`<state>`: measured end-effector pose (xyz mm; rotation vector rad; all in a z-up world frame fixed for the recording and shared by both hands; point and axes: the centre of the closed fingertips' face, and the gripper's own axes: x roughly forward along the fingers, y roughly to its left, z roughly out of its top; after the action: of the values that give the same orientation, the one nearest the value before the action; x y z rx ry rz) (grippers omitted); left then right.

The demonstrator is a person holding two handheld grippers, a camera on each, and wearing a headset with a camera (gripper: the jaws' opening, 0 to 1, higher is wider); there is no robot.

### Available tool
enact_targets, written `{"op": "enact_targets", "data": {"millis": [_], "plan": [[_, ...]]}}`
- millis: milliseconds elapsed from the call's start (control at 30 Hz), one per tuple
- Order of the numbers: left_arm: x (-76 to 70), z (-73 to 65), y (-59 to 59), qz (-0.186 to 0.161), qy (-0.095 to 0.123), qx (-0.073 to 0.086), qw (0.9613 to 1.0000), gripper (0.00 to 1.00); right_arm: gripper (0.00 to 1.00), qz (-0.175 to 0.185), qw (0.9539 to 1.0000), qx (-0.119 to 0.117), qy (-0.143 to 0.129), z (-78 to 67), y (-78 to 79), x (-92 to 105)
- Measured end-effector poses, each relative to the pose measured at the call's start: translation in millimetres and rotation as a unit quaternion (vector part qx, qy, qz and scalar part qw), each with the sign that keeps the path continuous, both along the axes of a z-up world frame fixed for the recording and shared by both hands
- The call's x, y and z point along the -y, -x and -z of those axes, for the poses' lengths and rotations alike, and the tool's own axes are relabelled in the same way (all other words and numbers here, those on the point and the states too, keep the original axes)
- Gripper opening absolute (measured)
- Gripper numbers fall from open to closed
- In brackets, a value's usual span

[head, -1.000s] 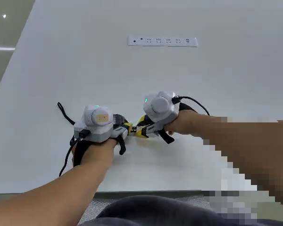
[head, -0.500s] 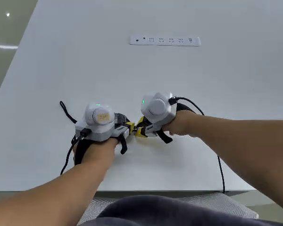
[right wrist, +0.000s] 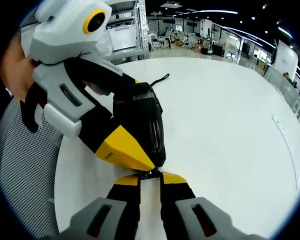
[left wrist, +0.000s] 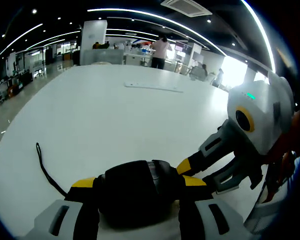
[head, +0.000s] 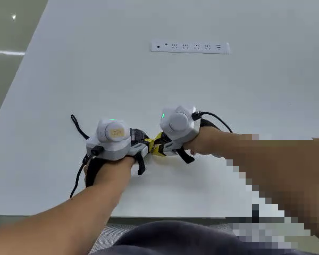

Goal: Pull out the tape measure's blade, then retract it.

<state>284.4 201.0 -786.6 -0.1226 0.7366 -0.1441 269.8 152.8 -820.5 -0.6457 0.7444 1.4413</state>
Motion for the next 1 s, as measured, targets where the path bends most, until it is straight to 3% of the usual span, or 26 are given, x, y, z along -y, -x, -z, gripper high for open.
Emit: {"op": "enact_targets", "data": {"millis": [767, 1000], "plan": [[-0.1, 0.6, -0.6, 0.004, 0.007, 0.002, 1.0, 0.61, 0.14, -0.005, 0.9999, 0.003, -0.009, 0.7, 0.5, -2.8], [-0.1, 1.3, -0.5, 0.007, 0.009, 0.004, 0.9999, 0.61, 0.13, -0.015, 0.9999, 0.007, 0.004, 0.5, 0.9, -1.7]]}}
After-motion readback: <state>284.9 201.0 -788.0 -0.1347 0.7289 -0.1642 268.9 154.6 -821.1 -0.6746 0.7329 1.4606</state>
